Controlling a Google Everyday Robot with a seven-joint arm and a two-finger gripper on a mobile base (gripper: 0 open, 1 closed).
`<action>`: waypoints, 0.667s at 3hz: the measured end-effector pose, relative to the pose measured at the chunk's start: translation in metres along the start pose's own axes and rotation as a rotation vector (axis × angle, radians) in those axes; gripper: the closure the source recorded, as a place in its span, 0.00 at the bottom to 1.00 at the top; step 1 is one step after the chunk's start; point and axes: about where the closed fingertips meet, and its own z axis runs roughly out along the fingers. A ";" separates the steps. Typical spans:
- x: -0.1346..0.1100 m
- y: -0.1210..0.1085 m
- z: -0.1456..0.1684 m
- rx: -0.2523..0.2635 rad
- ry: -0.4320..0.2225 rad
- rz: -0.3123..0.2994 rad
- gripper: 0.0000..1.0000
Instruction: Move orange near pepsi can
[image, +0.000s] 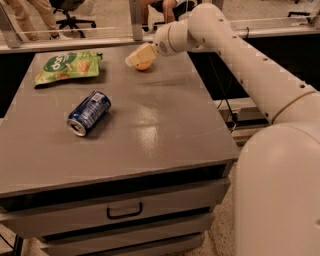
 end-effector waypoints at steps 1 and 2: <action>0.012 0.008 0.016 -0.017 -0.001 0.027 0.00; 0.027 0.013 0.024 -0.025 0.024 0.049 0.00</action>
Offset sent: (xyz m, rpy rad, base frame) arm 0.0002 0.0059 -0.0526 0.0036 0.0921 -0.0209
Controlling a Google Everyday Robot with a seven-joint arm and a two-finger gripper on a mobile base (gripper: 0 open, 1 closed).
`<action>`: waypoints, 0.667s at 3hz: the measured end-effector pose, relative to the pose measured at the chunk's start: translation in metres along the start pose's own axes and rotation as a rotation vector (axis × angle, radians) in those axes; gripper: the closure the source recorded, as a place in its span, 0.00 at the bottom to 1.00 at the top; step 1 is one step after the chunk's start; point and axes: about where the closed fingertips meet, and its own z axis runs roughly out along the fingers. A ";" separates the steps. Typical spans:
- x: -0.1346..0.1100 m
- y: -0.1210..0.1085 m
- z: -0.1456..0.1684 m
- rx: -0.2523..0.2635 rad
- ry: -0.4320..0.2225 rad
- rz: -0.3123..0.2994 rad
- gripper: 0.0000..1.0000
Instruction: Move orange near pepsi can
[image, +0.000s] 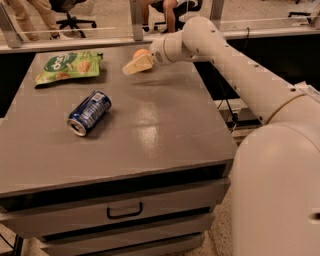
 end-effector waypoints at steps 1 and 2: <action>0.008 0.000 0.002 0.001 0.012 0.015 0.00; 0.012 0.002 0.004 -0.006 0.018 0.021 0.16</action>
Offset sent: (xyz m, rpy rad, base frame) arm -0.0012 -0.0071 -0.0139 -0.0016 0.0350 -0.0121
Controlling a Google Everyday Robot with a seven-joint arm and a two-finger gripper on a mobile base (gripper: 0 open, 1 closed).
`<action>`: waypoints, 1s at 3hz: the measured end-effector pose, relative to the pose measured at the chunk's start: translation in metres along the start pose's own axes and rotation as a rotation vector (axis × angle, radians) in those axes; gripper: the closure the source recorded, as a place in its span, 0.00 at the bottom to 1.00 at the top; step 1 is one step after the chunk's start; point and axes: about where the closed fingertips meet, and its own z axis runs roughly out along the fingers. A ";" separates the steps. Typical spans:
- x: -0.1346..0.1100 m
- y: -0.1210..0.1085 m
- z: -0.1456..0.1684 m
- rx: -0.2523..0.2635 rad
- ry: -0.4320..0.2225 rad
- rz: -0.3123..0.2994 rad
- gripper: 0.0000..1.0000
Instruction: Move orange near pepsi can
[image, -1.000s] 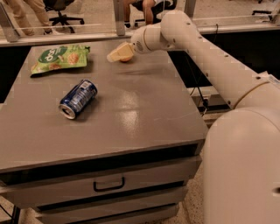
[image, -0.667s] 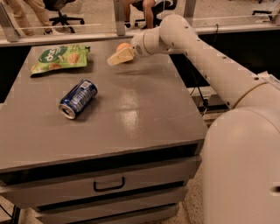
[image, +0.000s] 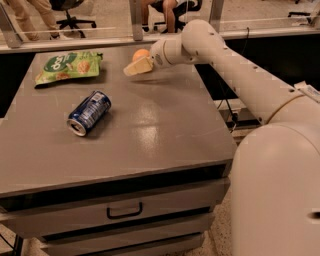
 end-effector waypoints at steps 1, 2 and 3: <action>0.002 0.002 0.002 -0.007 0.003 0.004 0.39; 0.004 0.002 0.001 -0.008 0.002 0.010 0.63; 0.005 -0.004 -0.010 -0.018 0.001 0.003 0.86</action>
Offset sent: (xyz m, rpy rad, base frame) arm -0.0026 -0.0083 -0.0014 0.0106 0.0084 -0.0075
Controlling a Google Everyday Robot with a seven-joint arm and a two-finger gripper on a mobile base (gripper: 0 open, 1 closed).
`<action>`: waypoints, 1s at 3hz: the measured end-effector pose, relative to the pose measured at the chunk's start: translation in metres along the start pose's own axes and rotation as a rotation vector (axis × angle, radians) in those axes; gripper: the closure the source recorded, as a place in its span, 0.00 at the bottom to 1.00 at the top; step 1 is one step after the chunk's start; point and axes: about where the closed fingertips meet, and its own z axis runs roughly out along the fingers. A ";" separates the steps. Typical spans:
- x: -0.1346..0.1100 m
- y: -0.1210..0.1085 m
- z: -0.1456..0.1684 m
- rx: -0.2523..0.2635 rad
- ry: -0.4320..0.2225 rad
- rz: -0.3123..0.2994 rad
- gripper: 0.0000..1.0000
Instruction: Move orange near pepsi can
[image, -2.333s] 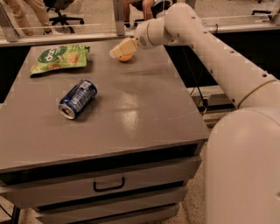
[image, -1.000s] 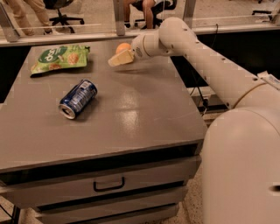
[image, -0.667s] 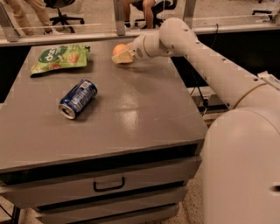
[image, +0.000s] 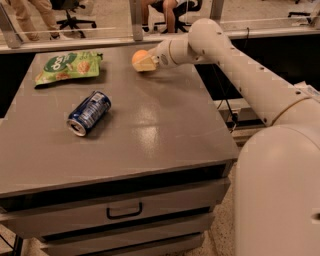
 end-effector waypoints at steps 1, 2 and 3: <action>-0.009 0.000 -0.033 -0.044 -0.034 -0.042 0.89; -0.015 0.030 -0.069 -0.149 -0.050 -0.151 0.89; -0.017 0.080 -0.096 -0.278 -0.047 -0.252 0.86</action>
Offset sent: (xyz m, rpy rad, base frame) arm -0.1225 -0.0403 0.0613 -0.0642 -0.1192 0.3975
